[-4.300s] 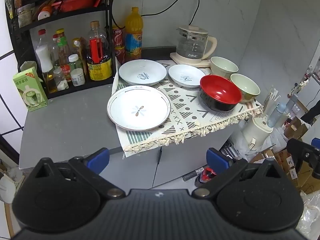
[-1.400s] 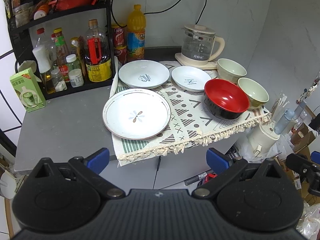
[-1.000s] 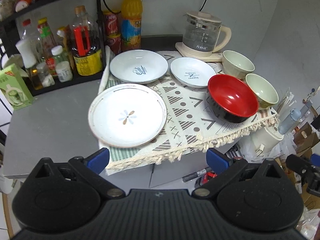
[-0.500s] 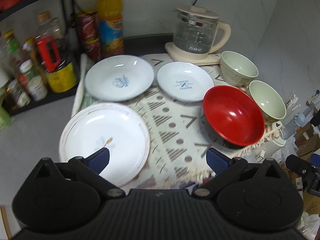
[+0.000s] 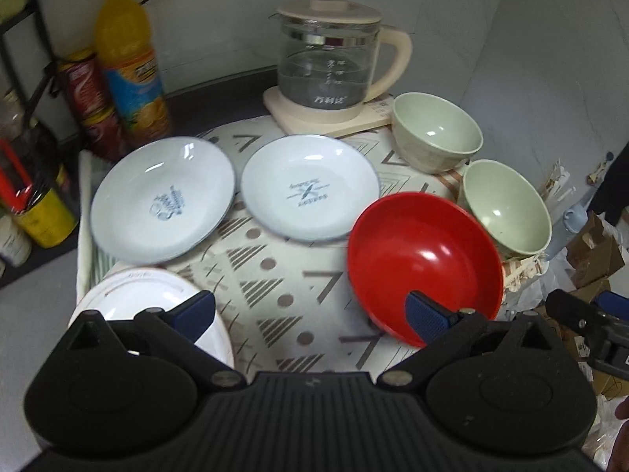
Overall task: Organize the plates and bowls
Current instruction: 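Move both grippers to the large pale green bowl and close on its rim, then lift the large pale green bowl with both grippers toward the red bowl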
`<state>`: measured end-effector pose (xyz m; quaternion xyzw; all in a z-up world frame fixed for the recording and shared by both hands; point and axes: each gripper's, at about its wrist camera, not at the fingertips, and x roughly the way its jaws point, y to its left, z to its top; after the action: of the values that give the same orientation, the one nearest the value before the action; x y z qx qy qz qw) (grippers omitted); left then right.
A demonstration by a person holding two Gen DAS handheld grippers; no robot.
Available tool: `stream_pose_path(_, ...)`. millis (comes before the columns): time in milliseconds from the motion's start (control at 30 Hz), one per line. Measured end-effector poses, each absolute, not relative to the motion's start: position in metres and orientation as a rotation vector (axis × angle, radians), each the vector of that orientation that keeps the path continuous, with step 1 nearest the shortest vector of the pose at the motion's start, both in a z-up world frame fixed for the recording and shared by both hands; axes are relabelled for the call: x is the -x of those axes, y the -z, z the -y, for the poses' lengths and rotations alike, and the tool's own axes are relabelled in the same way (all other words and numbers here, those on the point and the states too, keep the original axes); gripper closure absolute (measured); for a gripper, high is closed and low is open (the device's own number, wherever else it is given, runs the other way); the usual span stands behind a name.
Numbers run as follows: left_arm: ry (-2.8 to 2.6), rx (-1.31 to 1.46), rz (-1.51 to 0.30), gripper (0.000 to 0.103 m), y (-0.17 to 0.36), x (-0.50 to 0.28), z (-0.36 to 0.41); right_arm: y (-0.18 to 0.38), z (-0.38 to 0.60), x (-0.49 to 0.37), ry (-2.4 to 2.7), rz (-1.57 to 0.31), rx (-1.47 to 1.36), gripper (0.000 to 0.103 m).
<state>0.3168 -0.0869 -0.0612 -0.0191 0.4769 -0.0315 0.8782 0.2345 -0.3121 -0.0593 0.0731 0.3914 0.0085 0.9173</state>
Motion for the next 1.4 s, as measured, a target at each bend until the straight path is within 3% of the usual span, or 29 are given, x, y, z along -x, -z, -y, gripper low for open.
stream_pose_path(633, 0.175, 0.029, -0.948, 0.002, 0.055, -0.379, 0.158, 0.071, 0.382, -0.285, 0.06, -0.822, -0.277, 0.001)
stream_pose_path(833, 0.243, -0.016, -0.936, 0.004, 0.065, -0.398, 0.19, 0.084, 0.403, -0.3, 0.071, -0.855, -0.273, 0.022)
stream_pose_path(933, 0.272, -0.024, -0.954, 0.01, 0.071, -0.408, 0.202, 0.09, 0.412, -0.304, 0.072, -0.863, -0.279, 0.029)
stream_pose_path(1033, 0.29, -0.001, -0.962, 0.015, 0.077, -0.418, 0.21, 0.095, 0.422, -0.309, 0.081, -0.876, -0.31, 0.045)
stream_pose_path(1100, 0.296, 0.004, -0.975, 0.028, 0.082, -0.425, 0.217, 0.099, 0.426, -0.315, 0.077, -0.892, -0.311, 0.058)
stream_pose_path(1200, 0.32, 0.047, -1.024, 0.043, 0.091, -0.438, 0.224, 0.103, 0.434, -0.322, 0.07, -0.904, -0.325, 0.06)
stream_pose_path(1400, 0.319, 0.088, -1.081, 0.056, 0.113, -0.458, 0.235, 0.113, 0.442, -0.34, 0.048, -0.923, -0.336, 0.061)
